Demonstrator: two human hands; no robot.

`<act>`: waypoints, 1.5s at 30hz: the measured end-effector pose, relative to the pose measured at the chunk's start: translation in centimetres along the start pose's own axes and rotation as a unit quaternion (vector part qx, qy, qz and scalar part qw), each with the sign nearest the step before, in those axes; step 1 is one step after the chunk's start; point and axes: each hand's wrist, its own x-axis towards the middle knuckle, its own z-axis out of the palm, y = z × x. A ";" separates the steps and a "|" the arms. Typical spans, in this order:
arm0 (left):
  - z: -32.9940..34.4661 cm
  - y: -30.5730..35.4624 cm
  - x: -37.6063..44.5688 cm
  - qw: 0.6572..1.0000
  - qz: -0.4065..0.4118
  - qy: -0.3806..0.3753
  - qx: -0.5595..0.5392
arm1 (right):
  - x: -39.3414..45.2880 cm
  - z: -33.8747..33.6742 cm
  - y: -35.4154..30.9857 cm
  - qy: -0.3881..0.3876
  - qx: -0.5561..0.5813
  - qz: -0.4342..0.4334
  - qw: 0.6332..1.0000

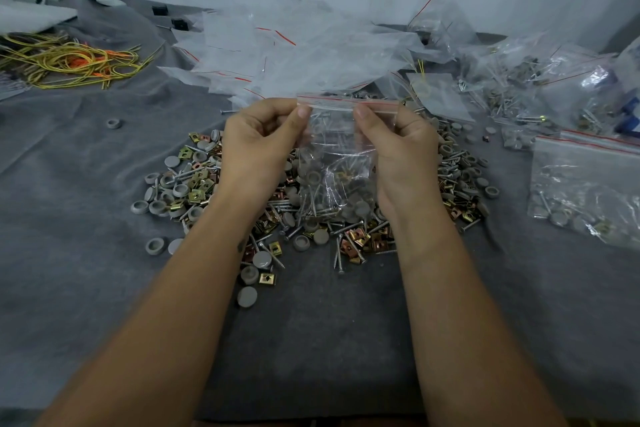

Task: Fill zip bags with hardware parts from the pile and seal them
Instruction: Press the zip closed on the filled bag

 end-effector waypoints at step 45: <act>0.5 0.6 -0.7 0.995 0.006 -0.092 -0.040 | -0.6 0.7 -0.5 -0.049 0.014 0.017 0.999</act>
